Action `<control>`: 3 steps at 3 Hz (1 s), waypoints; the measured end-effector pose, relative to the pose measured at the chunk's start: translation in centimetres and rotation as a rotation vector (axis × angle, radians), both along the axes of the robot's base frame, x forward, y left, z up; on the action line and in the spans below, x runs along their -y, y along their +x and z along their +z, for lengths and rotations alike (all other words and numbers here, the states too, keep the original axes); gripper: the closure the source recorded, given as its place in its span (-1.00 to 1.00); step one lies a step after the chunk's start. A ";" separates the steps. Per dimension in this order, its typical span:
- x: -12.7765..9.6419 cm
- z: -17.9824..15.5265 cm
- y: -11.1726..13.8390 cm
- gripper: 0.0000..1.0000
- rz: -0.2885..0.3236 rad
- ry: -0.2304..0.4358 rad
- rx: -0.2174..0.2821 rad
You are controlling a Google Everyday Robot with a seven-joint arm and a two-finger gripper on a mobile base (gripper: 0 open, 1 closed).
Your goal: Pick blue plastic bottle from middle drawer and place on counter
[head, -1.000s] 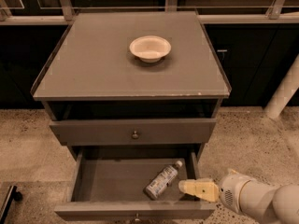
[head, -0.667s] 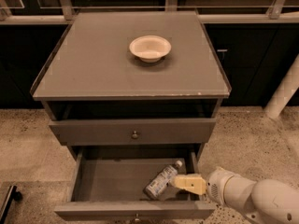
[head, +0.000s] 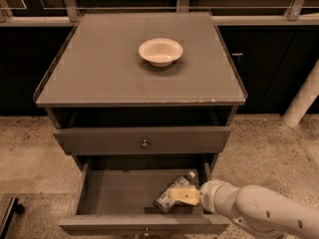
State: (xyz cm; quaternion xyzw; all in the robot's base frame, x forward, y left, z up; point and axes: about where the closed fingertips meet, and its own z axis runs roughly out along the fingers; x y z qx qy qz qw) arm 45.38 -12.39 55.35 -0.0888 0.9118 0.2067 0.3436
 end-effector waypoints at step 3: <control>-1.3 -11.0 4.4 -1.00 -0.054 0.066 -0.161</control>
Offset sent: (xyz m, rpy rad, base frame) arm 0.0482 0.0106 -0.1428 0.0964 0.2267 -0.0796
